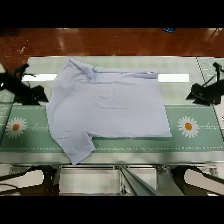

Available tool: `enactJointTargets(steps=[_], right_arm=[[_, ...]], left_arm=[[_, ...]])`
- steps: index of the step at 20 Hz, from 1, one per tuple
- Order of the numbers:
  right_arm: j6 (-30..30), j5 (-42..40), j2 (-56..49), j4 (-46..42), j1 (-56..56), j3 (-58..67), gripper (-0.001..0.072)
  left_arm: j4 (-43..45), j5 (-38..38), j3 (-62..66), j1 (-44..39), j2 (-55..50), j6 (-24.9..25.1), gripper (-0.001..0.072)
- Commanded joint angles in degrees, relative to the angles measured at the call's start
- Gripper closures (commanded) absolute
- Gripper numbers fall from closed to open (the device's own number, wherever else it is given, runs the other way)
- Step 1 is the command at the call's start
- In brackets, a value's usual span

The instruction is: Fold the shirts.

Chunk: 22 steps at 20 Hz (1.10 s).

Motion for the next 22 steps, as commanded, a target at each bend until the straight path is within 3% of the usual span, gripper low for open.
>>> enactJointTargets(steps=[1,3,5,8,13,17,18,20,21,22], right_arm=[[-8.17,-10.86,17.35,17.07,-3.43,-23.85,0.0304],[-10.16,-11.15,24.59,21.27,-3.39,-29.7,0.0304],[-10.8,-10.54,28.87,21.86,-3.39,-31.91,0.0304],[-10.97,-7.37,30.18,22.05,-3.39,-31.95,0.0304],[-12.35,-7.45,30.18,22.38,-3.39,-31.95,0.0304],[-12.41,-9.31,30.18,21.33,-4.22,-31.95,0.0304],[-9.27,-11.98,30.18,19.71,-6.84,-31.95,0.0304],[-8.7,-11.54,29.99,17.99,-13.99,-31.98,0.0304],[-9.09,-8.31,29.68,15.43,-17.0,-32.06,0.0304],[-8.68,-5.27,29.53,12.35,-18.86,-32.81,0.0304]], left_arm=[[-12.11,5.09,-21.51,12.46,14.91,7.48,0.0202],[-16.28,6.08,-28.37,19.45,19.3,7.76,0.0202],[-17.79,4.98,-33.29,22.34,19.41,3.56,0.0202],[-14.43,4.28,-36.52,22.34,17.16,2.64,0.0202],[-17.22,7.52,-37.92,19.76,12.11,5.07,0.0202],[-18.78,13.92,-37.86,15.19,9.16,5.14,0.0225],[-18.64,14.71,-37.77,13.7,8.52,5.05,0.0319],[-19.17,15.17,-37.29,11.37,8.11,5.11,0.0628],[-19.12,15.1,-36.7,10.49,8.26,5.97,0.0691],[-19.1,15.04,-36.0,9.79,8.28,6.4,0.0692]])
